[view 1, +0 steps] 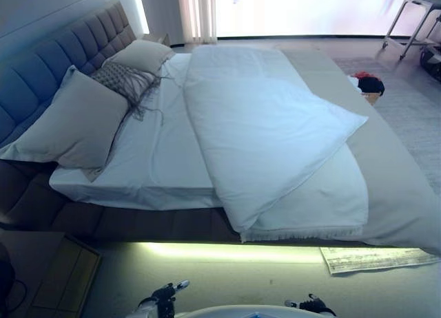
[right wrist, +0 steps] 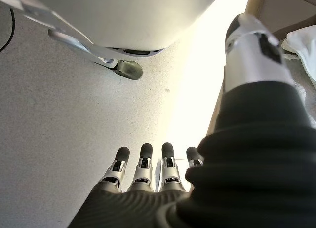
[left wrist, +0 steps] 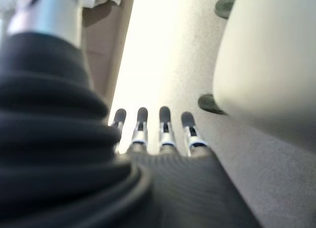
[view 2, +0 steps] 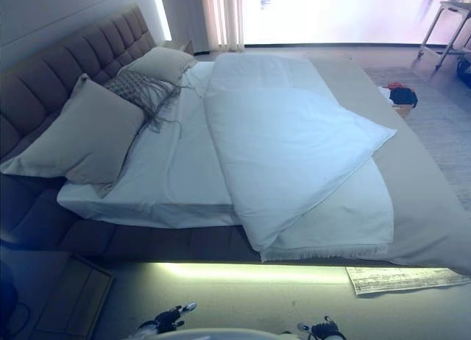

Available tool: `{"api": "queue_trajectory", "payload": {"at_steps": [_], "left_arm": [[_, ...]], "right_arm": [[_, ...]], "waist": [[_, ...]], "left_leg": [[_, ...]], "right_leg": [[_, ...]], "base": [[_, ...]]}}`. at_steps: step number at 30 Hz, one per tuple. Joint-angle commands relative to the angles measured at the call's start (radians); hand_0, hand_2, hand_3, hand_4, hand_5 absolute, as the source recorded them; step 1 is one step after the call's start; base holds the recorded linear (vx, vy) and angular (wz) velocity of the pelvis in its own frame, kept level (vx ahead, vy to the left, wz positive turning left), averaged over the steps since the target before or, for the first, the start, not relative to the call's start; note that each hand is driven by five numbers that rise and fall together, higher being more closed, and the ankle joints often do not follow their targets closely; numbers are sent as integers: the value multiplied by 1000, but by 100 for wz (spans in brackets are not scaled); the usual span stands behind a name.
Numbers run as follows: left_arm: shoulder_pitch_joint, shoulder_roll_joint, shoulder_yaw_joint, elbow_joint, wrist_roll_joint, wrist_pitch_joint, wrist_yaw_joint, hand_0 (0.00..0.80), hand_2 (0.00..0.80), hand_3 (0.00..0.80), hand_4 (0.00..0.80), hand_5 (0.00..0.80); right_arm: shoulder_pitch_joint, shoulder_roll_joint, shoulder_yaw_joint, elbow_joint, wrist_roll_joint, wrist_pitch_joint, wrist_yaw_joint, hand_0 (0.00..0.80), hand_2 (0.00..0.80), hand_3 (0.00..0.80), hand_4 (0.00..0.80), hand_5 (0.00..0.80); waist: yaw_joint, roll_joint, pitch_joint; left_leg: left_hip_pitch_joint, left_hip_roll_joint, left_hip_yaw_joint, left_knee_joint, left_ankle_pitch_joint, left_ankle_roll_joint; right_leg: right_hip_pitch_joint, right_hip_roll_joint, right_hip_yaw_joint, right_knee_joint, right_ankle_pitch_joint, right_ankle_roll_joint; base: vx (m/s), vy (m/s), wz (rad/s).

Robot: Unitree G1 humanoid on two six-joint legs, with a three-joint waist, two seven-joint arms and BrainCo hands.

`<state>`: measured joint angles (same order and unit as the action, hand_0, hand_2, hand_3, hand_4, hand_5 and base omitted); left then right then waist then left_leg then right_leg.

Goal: Make the bed neatly

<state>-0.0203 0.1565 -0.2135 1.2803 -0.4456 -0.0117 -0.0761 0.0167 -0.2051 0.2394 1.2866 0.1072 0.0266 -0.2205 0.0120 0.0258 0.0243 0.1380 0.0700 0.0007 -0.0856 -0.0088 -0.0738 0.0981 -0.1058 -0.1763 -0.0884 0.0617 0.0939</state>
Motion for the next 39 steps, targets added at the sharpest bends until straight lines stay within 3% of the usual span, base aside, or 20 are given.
{"api": "queue_trajectory", "payload": {"at_steps": [1, 11, 14, 16, 17, 19, 22, 25, 26, 31, 34, 36, 39], "left_arm": [[-34, -4, 3, 83, 62, -15, 9, 0, 0, 0, 0, 0], [-35, 14, 23, 91, 59, 46, 16, 0, 0, 0, 0, 0], [-35, 23, 60, 89, 19, 45, 29, 0, 0, 0, 0, 0], [-28, 29, 91, 82, -53, 26, 38, 0, 0, 0, 0, 0], [-25, 31, 117, 78, -96, 20, 38, 0, 0, 0, 0, 0], [-6, 23, 158, 89, -133, 4, 40, 0, 0, 0, 0, 0], [22, 24, 177, 99, -117, -8, 54, 0, 0, 0, 0, 0], [43, 19, 178, 104, -84, -26, 67, 0, 0, 0, 0, 0], [45, 16, 188, 103, -71, -26, 73, 0, 0, 0, 0, 0], [14, 27, 182, 102, -66, -38, 54, 0, 0, 0, 0, 0], [-10, 45, 175, 87, -48, -31, 55, 0, 0, 0, 0, 0], [-19, 57, 165, 82, -31, -31, 58, 0, 0, 0, 0, 0], [-29, 74, 153, 79, -17, -23, 64, 0, 0, 0, 0, 0]], "right_arm": [[-84, 54, 13, 42, -4, -1, -3, 0, 0, 0, 0, 0], [-101, 35, -1, 50, 17, 10, 21, 0, 0, 0, 0, 0], [-117, 18, -1, 43, 30, 18, 33, 0, 0, 0, 0, 0], [-119, 6, 5, 28, 15, 29, 26, 0, 0, 0, 0, 0], [-118, -5, 5, 22, 11, 39, 17, 0, 0, 0, 0, 0], [-126, -21, -13, 37, 12, 43, 15, 0, 0, 0, 0, 0], [-131, -22, -32, 61, 19, 25, 21, 0, 0, 0, 0, 0], [-119, -16, -38, 63, 41, 5, 14, 0, 0, 0, 0, 0], [-113, -11, -41, 67, 38, -5, 8, 0, 0, 0, 0, 0], [-97, 5, -57, 66, 25, -34, 11, 0, 0, 0, 0, 0], [-95, 15, -64, 47, 35, -38, 9, 0, 0, 0, 0, 0], [-105, 24, -67, 34, 59, -46, 2, 0, 0, 0, 0, 0], [-110, 23, -78, 16, 101, -54, 4, 0, 0, 0, 0, 0]], "waist": [[-11, -47, 22], [-26, -42, 46], [-29, -64, 83], [-20, -64, 121], [-6, -55, 146], [33, -22, 174], [77, 4, 179], [114, -12, 171], [116, -21, 158], [116, -39, 126], [128, -48, 104], [131, -59, 90], [102, -44, 89]], "left_leg": [[-34, -56, 37, -2, 46, 55], [-19, -37, 40, 12, 52, 50], [-98, -21, 71, 251, 34, 40], [-219, -9, 77, 425, 119, 24], [-297, -24, 59, 468, 175, 11], [-364, -60, 36, 400, 239, -3], [-380, -37, 63, 168, 316, -11], [-392, -53, 47, 49, 311, -9], [-375, -57, 65, 43, 269, 4], [-378, -53, 119, 162, 191, 36], [-391, -69, 120, 204, 166, 60], [-369, -84, 118, 187, 154, 86], [-292, -94, 109, 144, 139, 104]], "right_leg": [[0, 23, 43, 19, 31, -9], [-14, 54, 69, 42, 14, -32], [-32, 44, 51, 93, -1, -64], [-37, 49, 40, 134, -20, -92], [-32, 57, 52, 155, -34, -99], [0, 85, 86, 169, -59, -91], [78, 117, 104, 147, -95, -85], [157, 106, 137, 112, -122, -78], [175, 90, 137, 94, -128, -70], [196, 6, 81, 132, -150, -33], [205, -22, 55, 186, -163, -15], [162, -53, 41, 300, -78, 25], [21, -74, 34, 393, 12, 32]], "base": [[25, -55, -1], [42, -92, -9], [44, -123, -9], [40, -78, -14], [145, 11, -9], [311, 66, -11], [385, 81, -49], [395, 139, -52], [285, 180, -18], [282, 191, 5], [302, 131, -10], [216, 82, -8], [228, 44, -6]]}}
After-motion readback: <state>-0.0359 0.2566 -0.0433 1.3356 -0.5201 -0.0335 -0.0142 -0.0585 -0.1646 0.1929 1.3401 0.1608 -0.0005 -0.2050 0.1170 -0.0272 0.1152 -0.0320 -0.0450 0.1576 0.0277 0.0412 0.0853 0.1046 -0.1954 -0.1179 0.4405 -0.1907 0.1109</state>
